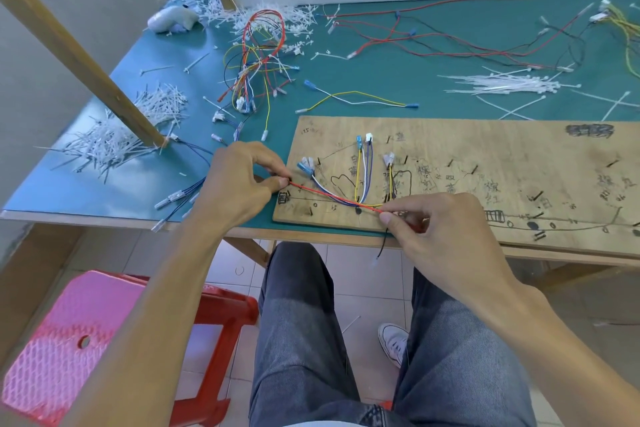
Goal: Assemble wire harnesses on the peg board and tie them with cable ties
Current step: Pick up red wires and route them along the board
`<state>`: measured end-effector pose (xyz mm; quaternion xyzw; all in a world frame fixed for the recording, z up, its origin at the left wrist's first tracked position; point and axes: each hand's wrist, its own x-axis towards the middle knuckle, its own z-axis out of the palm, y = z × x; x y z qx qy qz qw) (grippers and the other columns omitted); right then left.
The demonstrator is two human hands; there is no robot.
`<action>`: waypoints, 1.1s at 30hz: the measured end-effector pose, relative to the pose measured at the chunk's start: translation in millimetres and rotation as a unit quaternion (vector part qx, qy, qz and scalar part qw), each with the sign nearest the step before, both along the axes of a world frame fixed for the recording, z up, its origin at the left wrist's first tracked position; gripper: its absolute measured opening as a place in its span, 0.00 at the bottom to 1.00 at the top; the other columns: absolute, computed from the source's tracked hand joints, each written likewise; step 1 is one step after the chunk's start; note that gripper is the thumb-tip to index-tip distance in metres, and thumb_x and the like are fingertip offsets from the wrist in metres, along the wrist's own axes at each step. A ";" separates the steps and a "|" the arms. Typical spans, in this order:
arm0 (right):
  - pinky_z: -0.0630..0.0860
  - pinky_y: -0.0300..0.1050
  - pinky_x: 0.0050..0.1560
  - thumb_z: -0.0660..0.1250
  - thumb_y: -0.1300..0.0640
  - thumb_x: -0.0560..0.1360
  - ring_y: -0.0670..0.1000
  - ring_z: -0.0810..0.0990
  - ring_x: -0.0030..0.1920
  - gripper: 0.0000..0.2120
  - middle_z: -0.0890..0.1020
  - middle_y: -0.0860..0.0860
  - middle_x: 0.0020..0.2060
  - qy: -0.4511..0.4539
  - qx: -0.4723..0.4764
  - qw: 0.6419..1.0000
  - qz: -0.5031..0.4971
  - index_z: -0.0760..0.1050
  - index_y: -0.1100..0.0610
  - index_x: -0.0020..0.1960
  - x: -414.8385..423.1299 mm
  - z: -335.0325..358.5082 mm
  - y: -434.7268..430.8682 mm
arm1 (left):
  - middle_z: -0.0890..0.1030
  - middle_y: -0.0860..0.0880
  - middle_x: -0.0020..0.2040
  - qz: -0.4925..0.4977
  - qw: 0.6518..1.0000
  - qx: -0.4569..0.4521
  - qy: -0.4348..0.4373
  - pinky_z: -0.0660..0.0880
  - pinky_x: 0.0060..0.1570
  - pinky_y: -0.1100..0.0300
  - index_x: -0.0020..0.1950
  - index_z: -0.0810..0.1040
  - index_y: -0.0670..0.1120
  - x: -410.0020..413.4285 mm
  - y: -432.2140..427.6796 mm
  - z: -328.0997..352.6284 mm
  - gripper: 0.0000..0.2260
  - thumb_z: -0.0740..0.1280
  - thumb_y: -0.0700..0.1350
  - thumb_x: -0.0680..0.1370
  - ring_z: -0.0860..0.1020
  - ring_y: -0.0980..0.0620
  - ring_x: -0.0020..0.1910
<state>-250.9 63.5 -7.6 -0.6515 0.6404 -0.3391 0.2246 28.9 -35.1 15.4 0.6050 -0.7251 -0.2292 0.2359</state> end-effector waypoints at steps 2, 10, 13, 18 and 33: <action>0.70 0.38 0.36 0.77 0.50 0.76 0.47 0.77 0.32 0.03 0.80 0.44 0.27 -0.011 -0.001 1.000 -0.001 0.89 0.43 0.49 -2.8 0.4 2.1 | 0.84 0.55 0.47 -0.027 0.999 -0.012 -0.024 0.82 0.53 0.50 0.46 0.89 0.51 -1.0 1.1 1.6 0.07 0.79 0.38 0.75 0.82 0.54 0.47; 0.79 0.50 0.39 0.68 0.42 0.79 0.49 0.78 0.33 0.09 0.86 0.44 0.35 0.043 -0.018 0.999 0.018 0.86 0.39 0.55 -23.1 8.8 19.6 | 0.83 0.52 0.52 -0.102 0.983 -0.052 -0.142 0.78 0.57 0.44 0.57 0.87 0.51 -4.7 11.0 14.5 0.11 0.72 0.37 0.79 0.80 0.48 0.51; 0.79 0.48 0.39 0.71 0.44 0.78 0.45 0.77 0.32 0.07 0.82 0.41 0.31 0.053 -0.008 0.999 -0.004 0.86 0.41 0.52 -24.5 8.8 22.8 | 0.81 0.51 0.57 -0.126 0.962 -0.035 -0.241 0.75 0.60 0.43 0.63 0.84 0.54 -18.9 19.4 23.7 0.17 0.68 0.38 0.79 0.76 0.46 0.61; 0.79 0.47 0.41 0.73 0.43 0.77 0.45 0.79 0.31 0.08 0.82 0.41 0.28 0.038 0.036 0.998 -0.040 0.79 0.45 0.43 -34.8 8.3 20.5 | 0.81 0.47 0.63 -0.132 0.932 -0.133 -0.309 0.76 0.58 0.43 0.63 0.83 0.46 -50.1 51.8 34.0 0.23 0.74 0.36 0.68 0.76 0.41 0.64; 0.79 0.51 0.45 0.76 0.45 0.76 0.49 0.80 0.40 0.05 0.83 0.39 0.38 0.118 0.037 0.985 -0.117 0.82 0.42 0.42 -97.4 28.7 30.2 | 0.77 0.46 0.71 -0.120 0.957 -0.105 -0.241 0.81 0.52 0.50 0.70 0.80 0.44 -113.5 112.5 -13.3 0.27 0.69 0.36 0.71 0.75 0.40 0.63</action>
